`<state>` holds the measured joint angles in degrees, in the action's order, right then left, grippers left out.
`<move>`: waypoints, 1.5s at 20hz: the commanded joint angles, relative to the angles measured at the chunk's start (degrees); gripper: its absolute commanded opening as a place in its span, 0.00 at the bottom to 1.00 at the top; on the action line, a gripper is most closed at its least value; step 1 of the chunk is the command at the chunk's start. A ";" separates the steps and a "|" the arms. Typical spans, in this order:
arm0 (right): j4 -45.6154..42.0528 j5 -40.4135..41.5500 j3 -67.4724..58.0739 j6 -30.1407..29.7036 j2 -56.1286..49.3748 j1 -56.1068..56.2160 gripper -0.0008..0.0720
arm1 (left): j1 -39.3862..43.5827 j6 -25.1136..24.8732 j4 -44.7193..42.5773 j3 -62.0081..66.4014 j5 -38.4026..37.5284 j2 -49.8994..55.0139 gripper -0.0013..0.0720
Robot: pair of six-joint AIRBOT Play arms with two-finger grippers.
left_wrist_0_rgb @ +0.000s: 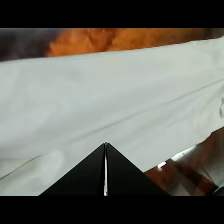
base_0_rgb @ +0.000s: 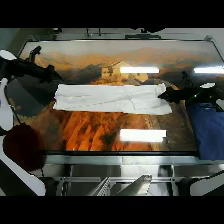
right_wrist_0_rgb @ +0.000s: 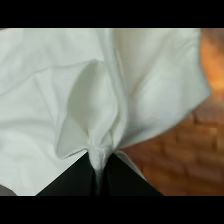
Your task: Fold the shirts.
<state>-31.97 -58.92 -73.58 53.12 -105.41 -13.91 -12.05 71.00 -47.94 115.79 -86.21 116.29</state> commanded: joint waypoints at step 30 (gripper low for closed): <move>1.16 19.65 -29.62 14.80 -2.89 43.89 0.04 | 7.17 2.27 -0.02 -8.83 4.35 -17.79 0.02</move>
<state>-30.61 -48.07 -95.55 68.60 -99.48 21.21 3.27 73.54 -48.07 110.39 -79.81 103.92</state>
